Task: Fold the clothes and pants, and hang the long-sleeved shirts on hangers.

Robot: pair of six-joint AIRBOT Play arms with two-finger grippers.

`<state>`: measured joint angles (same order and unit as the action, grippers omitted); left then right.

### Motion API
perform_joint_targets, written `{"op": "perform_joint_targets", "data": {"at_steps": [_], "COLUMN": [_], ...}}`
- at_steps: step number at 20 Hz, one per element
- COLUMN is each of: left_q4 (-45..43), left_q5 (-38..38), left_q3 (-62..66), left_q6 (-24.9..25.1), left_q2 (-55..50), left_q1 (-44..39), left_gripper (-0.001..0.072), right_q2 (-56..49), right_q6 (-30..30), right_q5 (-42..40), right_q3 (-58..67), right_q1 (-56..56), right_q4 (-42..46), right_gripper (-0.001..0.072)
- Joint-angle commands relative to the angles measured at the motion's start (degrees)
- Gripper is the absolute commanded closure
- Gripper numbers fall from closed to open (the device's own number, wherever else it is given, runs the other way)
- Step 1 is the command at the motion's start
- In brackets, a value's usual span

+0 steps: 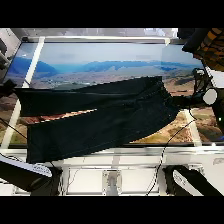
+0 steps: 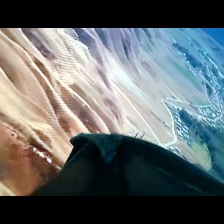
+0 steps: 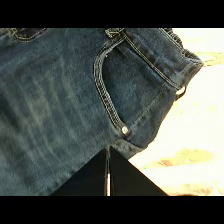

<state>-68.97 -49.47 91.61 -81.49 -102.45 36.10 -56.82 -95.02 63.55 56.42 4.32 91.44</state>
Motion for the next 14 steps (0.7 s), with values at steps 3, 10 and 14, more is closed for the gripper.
{"op": "perform_joint_targets", "data": {"at_steps": [3,10,14], "left_q4": [2.99,-9.92,-0.35], "left_q5": [-0.59,-23.34,-32.24], "left_q3": [0.07,0.02,-4.24], "left_q6": [2.80,7.48,15.13], "left_q2": [-1.68,5.38,6.27], "left_q1": [0.94,6.78,11.98], "left_gripper": [0.0182,0.0182,0.0182], "right_q2": [-0.46,-0.74,-2.60], "right_q6": [-1.77,-0.96,3.37], "right_q5": [-7.10,-8.76,-6.91], "right_q3": [-0.83,-0.85,-1.33], "right_q1": [0.26,8.55,9.57], "right_q4": [0.48,0.39,-1.29], "right_gripper": [0.0695,0.0691,0.0565]}}
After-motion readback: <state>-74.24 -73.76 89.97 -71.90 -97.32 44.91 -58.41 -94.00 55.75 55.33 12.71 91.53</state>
